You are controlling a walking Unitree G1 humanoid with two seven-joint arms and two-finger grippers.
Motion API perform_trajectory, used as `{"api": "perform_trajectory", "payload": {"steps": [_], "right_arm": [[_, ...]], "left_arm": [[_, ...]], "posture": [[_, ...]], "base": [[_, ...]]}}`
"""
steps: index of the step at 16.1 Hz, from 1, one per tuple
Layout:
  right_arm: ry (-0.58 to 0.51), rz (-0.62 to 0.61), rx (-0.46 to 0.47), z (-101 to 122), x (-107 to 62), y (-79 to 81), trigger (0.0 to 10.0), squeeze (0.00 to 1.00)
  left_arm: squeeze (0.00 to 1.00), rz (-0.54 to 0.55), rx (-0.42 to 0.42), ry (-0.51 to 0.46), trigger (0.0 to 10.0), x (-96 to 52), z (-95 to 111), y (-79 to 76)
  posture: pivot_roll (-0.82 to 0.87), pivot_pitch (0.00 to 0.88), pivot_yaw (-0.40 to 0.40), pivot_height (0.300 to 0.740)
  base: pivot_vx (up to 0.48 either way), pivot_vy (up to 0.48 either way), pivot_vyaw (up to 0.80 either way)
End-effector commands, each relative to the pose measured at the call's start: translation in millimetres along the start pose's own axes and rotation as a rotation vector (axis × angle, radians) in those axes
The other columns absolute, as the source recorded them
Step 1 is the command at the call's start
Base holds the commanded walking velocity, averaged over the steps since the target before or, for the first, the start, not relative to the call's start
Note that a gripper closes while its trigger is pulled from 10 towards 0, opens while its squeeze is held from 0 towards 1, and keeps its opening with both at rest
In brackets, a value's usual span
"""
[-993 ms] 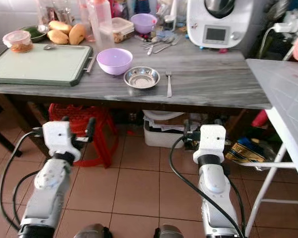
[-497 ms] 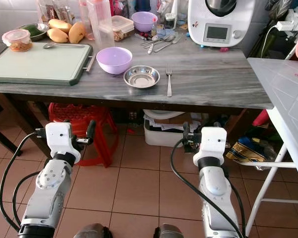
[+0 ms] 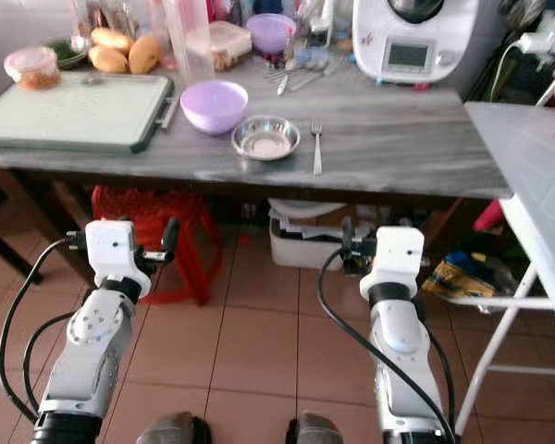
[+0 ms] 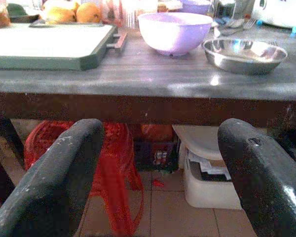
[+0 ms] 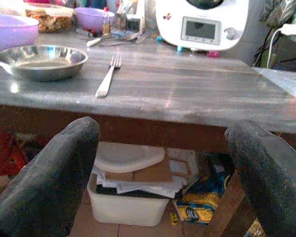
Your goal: Setting the table
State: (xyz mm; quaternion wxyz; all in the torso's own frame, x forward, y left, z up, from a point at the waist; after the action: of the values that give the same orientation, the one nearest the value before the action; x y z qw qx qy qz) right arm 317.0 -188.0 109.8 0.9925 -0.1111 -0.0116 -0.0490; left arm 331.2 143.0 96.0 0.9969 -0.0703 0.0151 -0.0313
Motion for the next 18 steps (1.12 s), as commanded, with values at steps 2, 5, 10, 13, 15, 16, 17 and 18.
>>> {"api": "perform_trajectory", "payload": {"steps": [2,5,10,13,15,16,17,18], "right_arm": [[0.010,-0.020,0.008,-1.8,1.5,-4.1,10.0,0.00],[0.013,-0.017,0.010,-3.2,0.9,-2.5,10.0,0.00],[0.010,-0.011,0.004,-2.3,3.8,-0.6,10.0,0.00],[0.025,-0.022,0.003,-5.9,2.3,-3.0,10.0,0.00],[0.036,-0.018,0.007,-9.4,-1.5,-0.6,10.0,0.00],[0.038,-0.019,0.006,-10.3,-1.7,-0.1,10.0,0.00],[0.028,-0.016,0.007,-6.8,1.4,1.0,10.0,0.00],[0.021,-0.016,0.007,-4.5,3.4,0.8,10.0,0.00]], "left_arm": [[0.00,-0.005,0.016,-0.004,10.0,0.1,4.1,0.3],[0.00,-0.006,0.022,-0.004,10.0,-0.7,4.6,1.2],[0.00,-0.020,0.036,-0.015,10.0,0.0,7.6,0.5],[0.00,-0.074,0.024,-0.038,10.0,-1.2,12.1,-3.8],[0.00,-0.092,0.019,-0.039,10.0,-2.4,12.7,-6.0],[0.00,-0.107,0.015,-0.041,10.0,-2.8,12.7,-8.9],[0.00,-0.109,0.011,-0.043,10.0,-1.4,13.7,-10.1],[0.00,-0.112,0.009,-0.045,10.0,-1.0,14.0,-11.0]], "posture": [[-0.03,0.000,0.006,0.719],[-0.03,0.000,0.006,0.719],[-0.03,0.000,0.007,0.719],[-0.03,0.000,-0.002,0.719],[-0.03,0.000,0.003,0.719],[-0.03,0.000,0.002,0.719],[-0.03,0.000,0.006,0.719],[-0.03,0.000,0.004,0.719]], "base": [[-0.296,0.000,0.00],[-0.292,0.000,0.00],[-0.051,0.000,0.00],[0.000,0.000,0.00],[0.000,-0.144,0.00],[0.285,-0.364,0.00],[0.292,-0.379,0.00],[0.285,-0.382,0.00]]}}
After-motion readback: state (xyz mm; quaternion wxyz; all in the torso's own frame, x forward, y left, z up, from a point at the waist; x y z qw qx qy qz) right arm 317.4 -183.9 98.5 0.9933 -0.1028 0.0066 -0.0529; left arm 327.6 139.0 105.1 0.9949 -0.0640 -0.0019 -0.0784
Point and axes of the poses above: a point about 5 cm out from each wrist's last joint towards the gripper, its own x axis pointing out of the wrist towards the gripper, its own z axis along the axis of the wrist's last joint, y = z × x, the point moved 6 cm from there along x, pointing out of the wrist towards the gripper, and after that the axes turned 8 degrees about -x, right-handed, at the moved point
